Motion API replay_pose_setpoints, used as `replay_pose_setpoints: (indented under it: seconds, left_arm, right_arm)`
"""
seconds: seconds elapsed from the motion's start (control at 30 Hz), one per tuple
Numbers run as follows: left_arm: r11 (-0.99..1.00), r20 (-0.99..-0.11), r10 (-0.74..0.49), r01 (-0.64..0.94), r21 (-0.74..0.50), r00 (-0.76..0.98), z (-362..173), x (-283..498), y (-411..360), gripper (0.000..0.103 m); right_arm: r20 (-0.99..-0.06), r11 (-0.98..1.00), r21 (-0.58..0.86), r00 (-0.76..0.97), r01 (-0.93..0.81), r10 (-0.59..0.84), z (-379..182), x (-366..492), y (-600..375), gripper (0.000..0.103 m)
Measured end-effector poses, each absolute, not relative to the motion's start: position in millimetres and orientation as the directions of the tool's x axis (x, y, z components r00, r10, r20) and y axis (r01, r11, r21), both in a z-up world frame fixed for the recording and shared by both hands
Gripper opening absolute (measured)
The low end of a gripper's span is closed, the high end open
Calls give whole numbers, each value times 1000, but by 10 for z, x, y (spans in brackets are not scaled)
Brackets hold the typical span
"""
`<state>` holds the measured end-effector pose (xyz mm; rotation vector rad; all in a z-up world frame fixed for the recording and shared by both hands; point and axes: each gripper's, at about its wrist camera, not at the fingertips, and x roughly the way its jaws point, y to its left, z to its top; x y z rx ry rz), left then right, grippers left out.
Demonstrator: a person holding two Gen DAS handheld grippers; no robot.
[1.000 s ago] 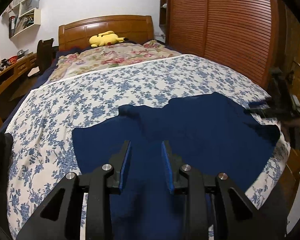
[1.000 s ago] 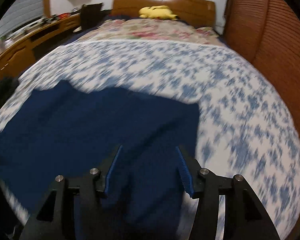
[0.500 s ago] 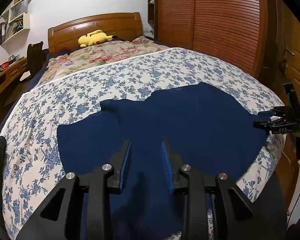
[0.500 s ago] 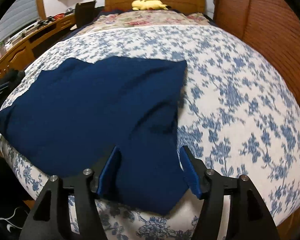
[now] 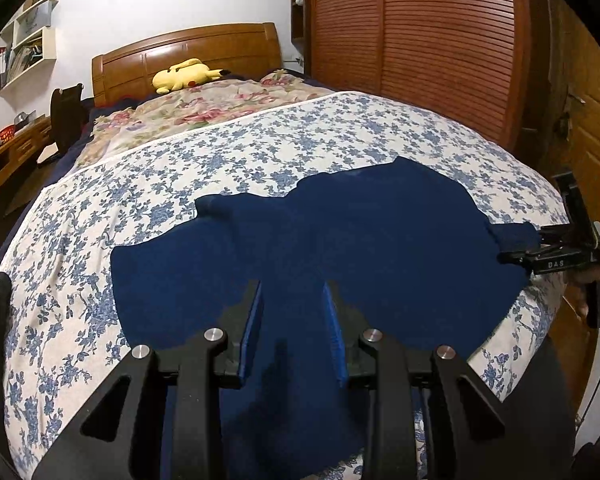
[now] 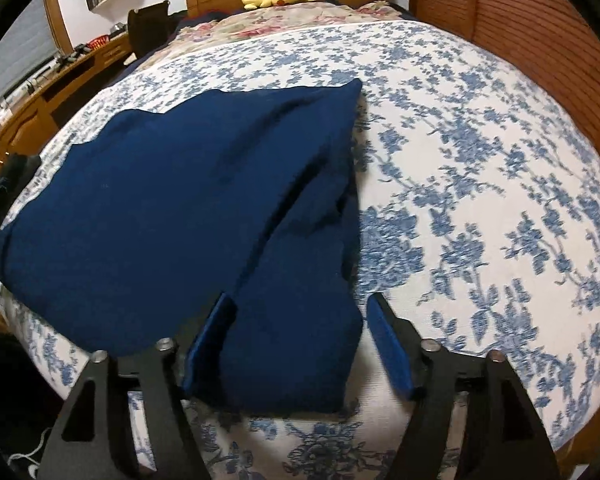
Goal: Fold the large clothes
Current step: 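Grasp the folded bundle with the right tool, fold it over again, release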
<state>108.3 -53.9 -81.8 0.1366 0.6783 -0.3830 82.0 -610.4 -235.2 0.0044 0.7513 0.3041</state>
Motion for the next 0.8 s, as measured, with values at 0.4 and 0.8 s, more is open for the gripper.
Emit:
replay_pose_setpoints:
  seconds: [0.4,0.8]
  left_arm:
    - [914,-638,-304,406,15,707,-826,1026,-601,31]
    - [958,-591,-247,285,-31,768,-656,928,210,31]
  right_arm:
    - [-622,917,233,675,-325,397,-2257,778,-6190,24]
    - [-450,833,188,708,-520,544,-1323,612,-5505,20]
